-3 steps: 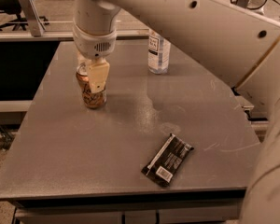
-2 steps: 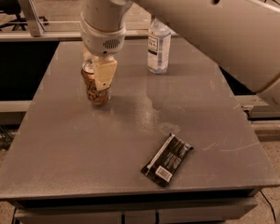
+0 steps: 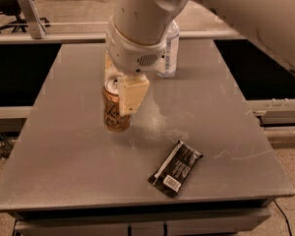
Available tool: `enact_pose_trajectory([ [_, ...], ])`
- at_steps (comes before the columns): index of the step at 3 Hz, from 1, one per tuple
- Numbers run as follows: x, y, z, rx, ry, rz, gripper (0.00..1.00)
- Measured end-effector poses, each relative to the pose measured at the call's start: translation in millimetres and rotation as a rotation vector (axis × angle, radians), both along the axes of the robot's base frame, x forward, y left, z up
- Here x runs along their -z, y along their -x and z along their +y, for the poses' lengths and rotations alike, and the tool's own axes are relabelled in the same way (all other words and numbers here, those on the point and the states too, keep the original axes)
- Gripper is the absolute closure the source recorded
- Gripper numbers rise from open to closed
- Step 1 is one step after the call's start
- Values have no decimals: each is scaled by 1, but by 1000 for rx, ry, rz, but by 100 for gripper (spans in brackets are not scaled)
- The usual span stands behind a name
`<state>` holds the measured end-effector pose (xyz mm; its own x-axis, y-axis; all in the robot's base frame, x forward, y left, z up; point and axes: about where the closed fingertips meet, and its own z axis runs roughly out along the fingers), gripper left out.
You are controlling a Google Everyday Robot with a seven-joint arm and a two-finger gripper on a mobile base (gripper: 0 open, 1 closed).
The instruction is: Move orange can near rxbar chocolate
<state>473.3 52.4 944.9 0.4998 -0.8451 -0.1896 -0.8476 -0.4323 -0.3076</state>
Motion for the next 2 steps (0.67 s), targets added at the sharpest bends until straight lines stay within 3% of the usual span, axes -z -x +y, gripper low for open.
enact_pose_trajectory([
  [1,24,34,-33,68,13,65,100],
  [2,40,46,-64,154,39,99,100],
])
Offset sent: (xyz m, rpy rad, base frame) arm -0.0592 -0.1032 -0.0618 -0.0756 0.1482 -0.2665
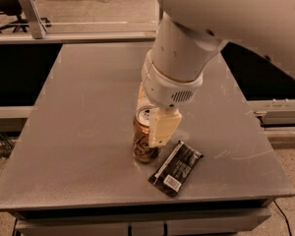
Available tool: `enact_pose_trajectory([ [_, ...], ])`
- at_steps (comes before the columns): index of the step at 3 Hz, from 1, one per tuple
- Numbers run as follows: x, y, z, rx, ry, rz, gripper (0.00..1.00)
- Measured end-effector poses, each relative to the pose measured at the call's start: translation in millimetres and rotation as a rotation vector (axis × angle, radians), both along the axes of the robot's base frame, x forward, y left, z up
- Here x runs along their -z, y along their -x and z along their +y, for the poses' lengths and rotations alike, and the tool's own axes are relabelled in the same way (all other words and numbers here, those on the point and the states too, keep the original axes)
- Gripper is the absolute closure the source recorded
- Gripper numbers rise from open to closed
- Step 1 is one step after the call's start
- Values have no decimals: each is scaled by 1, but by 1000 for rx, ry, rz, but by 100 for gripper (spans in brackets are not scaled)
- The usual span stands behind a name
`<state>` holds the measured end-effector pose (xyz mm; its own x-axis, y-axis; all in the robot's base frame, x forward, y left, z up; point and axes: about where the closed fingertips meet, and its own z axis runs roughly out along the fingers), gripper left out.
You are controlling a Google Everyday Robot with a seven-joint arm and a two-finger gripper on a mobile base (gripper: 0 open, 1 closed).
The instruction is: Move orange can near rxbar chocolate
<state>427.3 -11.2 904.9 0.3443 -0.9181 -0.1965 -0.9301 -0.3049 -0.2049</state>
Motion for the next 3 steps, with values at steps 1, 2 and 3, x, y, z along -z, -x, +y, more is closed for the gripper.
enact_pose_trajectory([
  [1,-1,0,3,-7,-2,-5,81],
  [2,-2,1,3,-7,-2,-8,59],
  [3,-4,1,5,-10,-2,-13,27],
])
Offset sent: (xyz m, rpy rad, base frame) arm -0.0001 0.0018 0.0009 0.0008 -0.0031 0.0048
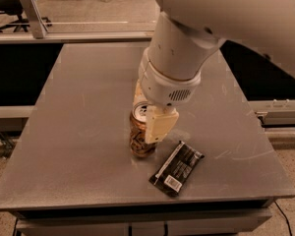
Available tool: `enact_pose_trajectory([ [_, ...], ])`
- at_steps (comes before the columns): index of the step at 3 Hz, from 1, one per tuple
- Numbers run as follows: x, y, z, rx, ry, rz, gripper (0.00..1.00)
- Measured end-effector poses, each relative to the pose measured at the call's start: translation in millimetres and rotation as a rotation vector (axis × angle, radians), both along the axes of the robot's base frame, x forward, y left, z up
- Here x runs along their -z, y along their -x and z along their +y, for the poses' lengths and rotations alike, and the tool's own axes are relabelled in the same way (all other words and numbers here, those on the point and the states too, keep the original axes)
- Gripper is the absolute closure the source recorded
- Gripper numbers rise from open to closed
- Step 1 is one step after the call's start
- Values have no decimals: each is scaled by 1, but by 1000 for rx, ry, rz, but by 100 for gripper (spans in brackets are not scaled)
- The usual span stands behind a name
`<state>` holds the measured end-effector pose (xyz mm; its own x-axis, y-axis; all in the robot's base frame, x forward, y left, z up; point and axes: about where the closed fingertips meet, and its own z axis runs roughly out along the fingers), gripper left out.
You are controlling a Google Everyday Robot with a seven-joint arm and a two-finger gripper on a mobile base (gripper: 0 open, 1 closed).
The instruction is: Move orange can near rxbar chocolate
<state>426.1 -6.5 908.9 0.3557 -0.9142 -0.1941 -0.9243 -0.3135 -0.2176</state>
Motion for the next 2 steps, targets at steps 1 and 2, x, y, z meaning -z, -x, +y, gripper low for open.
enact_pose_trajectory([
  [1,-1,0,1,-2,0,-3,4],
  [2,-10,-6,-17,39,7,-12,0],
])
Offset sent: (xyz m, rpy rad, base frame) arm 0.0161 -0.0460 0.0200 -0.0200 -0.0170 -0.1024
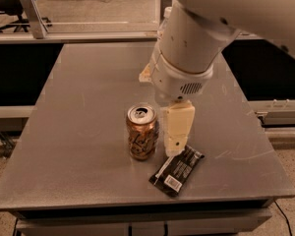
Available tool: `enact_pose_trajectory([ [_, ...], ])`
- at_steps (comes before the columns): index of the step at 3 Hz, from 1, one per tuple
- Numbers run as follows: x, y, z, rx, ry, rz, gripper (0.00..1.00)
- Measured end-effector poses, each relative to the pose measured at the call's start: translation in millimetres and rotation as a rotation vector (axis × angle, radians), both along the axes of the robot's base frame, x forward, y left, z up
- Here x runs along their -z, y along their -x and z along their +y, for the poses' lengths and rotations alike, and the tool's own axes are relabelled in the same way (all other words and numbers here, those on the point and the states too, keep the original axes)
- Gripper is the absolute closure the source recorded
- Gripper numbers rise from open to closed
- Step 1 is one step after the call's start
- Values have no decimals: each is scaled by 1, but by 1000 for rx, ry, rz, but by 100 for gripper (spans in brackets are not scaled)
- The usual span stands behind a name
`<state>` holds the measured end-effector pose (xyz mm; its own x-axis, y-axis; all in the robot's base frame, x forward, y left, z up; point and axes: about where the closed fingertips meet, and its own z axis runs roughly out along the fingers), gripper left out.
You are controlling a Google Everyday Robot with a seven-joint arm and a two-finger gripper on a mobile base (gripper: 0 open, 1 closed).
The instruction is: Move orange can near rxbar chocolate
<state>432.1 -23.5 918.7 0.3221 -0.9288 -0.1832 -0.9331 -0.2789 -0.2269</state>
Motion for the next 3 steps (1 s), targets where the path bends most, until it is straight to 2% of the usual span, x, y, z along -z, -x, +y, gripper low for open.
enact_pose_trajectory([
  [1,-22,-13,-36,53,-56,-54,0],
  [2,-41,-28,-75,140,-106,-101,0],
  [3,-44,-28,-77,145,-107,-106,0],
])
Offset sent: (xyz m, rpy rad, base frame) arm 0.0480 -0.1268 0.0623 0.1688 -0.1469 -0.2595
